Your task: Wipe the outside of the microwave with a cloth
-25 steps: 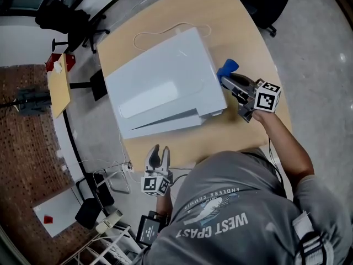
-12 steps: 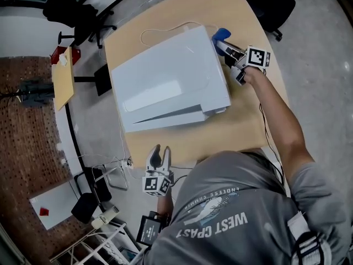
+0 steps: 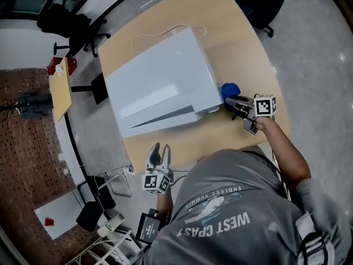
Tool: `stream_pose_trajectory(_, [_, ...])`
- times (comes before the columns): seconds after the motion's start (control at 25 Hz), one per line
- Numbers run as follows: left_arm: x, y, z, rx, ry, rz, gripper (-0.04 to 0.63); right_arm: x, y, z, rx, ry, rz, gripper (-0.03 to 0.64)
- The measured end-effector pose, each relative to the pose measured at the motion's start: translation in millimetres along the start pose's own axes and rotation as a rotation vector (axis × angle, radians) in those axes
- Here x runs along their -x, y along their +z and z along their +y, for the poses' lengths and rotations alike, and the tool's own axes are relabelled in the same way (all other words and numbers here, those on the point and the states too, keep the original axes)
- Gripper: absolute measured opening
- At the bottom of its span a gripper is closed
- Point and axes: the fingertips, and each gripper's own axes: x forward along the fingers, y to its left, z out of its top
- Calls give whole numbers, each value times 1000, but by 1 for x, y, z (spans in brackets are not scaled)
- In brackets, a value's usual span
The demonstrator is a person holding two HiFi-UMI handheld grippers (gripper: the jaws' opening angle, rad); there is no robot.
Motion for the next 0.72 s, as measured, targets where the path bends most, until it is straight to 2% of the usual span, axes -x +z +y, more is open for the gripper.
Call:
stream_pose_trajectory(0.08, [-3,4,-1,-12,-12,-4,170,-1,17,22,86,48,-27,54])
stream_pose_trajectory(0.24, [1,20,-3,-35,-11,-30,170,-19,75,72,240,149,-120,54])
stream_pose_trajectory(0.36, [16,40,8,-96,26,-77,164,-30,106,90,334,142,-123,54])
stream_pose_trajectory(0.48, [39,74,33,-153,90,-154,158,-33,130,128,558,101,-104,54])
stream_pose_trajectory(0.56, [51,93,49,-176,120,-198,158,-43,133,159,776,52,-15,54])
stream_pose_trajectory(0.64, [60,103,62,-182,130,-233,157,-62,121,169,1004,-45,165,54])
stream_pose_trajectory(0.72, [66,108,71,-178,125,-268,158,-86,102,168,1174,-134,344,54])
